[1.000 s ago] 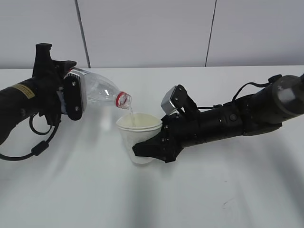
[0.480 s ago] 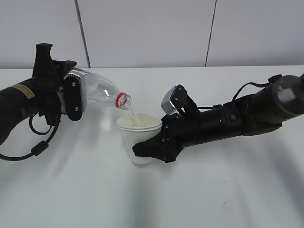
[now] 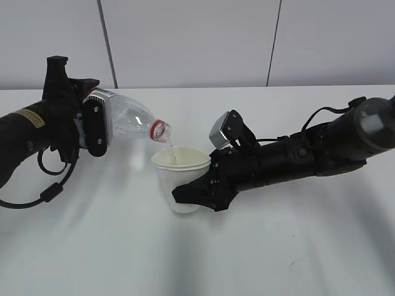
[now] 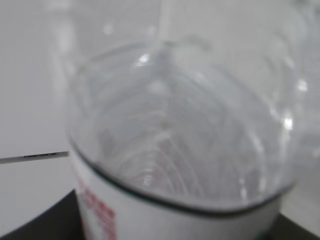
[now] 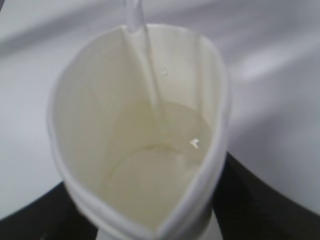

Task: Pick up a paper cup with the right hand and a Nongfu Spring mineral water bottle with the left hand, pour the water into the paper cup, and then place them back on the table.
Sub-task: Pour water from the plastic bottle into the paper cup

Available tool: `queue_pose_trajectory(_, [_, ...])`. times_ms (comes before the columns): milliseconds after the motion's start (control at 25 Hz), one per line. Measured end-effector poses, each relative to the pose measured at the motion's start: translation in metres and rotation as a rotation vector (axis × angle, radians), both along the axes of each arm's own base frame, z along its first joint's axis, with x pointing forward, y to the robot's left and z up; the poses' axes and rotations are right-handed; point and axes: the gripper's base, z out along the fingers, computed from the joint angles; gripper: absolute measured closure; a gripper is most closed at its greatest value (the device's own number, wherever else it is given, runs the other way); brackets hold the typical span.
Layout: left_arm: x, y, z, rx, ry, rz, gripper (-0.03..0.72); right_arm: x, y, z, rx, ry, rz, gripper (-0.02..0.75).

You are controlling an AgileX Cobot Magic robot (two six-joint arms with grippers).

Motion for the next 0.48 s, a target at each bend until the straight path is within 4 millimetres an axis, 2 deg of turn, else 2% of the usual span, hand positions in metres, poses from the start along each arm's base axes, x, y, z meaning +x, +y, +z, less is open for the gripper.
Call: queue_pose_trajectory(480, [0.0005,0.0016,0.0,-0.014,0.004,0.022,0.3,0.0,0.0,0.0,0.0,0.0,0.0,0.267])
